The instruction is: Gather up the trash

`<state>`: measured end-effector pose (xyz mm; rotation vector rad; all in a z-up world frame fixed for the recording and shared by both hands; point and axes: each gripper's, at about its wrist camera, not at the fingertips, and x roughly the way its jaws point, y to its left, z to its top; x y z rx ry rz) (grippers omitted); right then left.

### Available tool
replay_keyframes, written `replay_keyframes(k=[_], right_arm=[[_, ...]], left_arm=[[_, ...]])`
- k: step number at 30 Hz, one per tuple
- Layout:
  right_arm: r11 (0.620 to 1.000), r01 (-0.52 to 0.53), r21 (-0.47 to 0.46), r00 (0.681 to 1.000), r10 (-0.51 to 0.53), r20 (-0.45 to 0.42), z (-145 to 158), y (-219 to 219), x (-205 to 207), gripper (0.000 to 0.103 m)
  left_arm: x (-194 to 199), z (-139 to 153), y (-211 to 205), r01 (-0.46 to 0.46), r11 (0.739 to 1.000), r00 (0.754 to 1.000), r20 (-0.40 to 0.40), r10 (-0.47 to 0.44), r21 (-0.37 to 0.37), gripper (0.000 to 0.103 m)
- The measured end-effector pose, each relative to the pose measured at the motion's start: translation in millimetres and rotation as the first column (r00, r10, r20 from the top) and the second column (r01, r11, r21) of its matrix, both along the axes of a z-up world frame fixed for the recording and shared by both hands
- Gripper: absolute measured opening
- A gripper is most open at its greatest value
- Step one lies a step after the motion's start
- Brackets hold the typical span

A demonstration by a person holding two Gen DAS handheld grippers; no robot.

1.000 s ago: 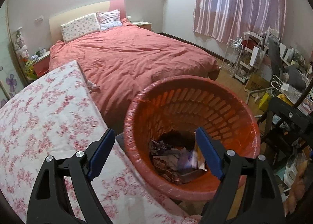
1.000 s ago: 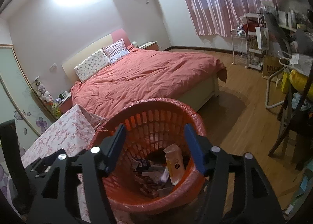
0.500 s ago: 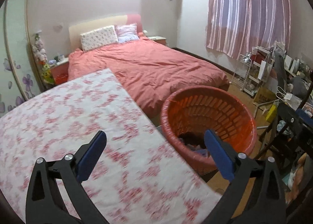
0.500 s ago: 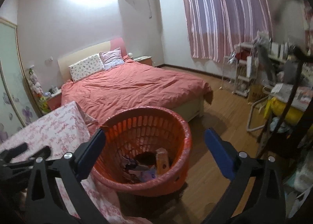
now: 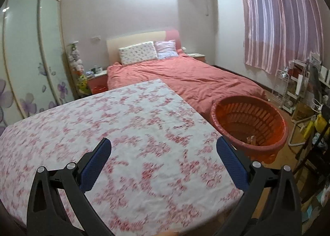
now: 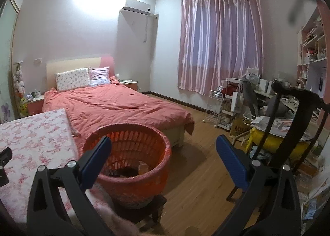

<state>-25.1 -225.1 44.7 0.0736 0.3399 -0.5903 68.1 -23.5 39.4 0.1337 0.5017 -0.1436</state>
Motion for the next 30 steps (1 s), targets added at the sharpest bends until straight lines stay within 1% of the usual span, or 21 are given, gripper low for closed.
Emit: replay_keyframes(k=[2,6,9,12,15,18,22,30], right_arm=[[1.000,-0.016,0.019,1.000,0.016,0.001,1,5,-7,0.099],[1.000,-0.023,0.012,1.000,0.023,-0.006,3,20,-19,0.099],[0.999,-0.035,0.003,0.999,0.035,-0.019,1,33,-21,0.099],[0.999,-0.047,-0.021,0.998,0.046,-0.034,-2,49,-22,0.099],[0.998,-0.065,-0.022,0.996,0.064,-0.060,-5,61,-21,0.099],[0.997,-0.072,-0.012,0.994,0.070,-0.083,-10,65,-18,0.099],[0.998,-0.068,-0.013,0.992,0.067,-0.109,-16,71,-17,0.099],[0.999,-0.040,-0.015,0.990,0.037,-0.132,-25,69,-16,0.099]], left_arm=[[-10,1,5,-0.019,1.000,1.000,0.021,0.020,-0.008,0.101],[-25,2,15,-0.057,0.998,0.997,0.055,0.059,-0.026,0.101],[-34,1,22,-0.095,0.995,0.993,0.061,0.097,-0.037,0.101],[-41,-1,27,-0.122,0.991,0.991,0.056,0.124,-0.047,0.101],[-47,-4,33,-0.146,0.988,0.988,0.043,0.149,-0.055,0.101],[-50,-7,38,-0.156,0.985,0.987,0.016,0.158,-0.076,0.101],[-50,-14,43,-0.167,0.982,0.986,-0.030,0.165,-0.086,0.101],[-56,-18,42,-0.175,0.982,0.984,-0.048,0.172,-0.075,0.101]])
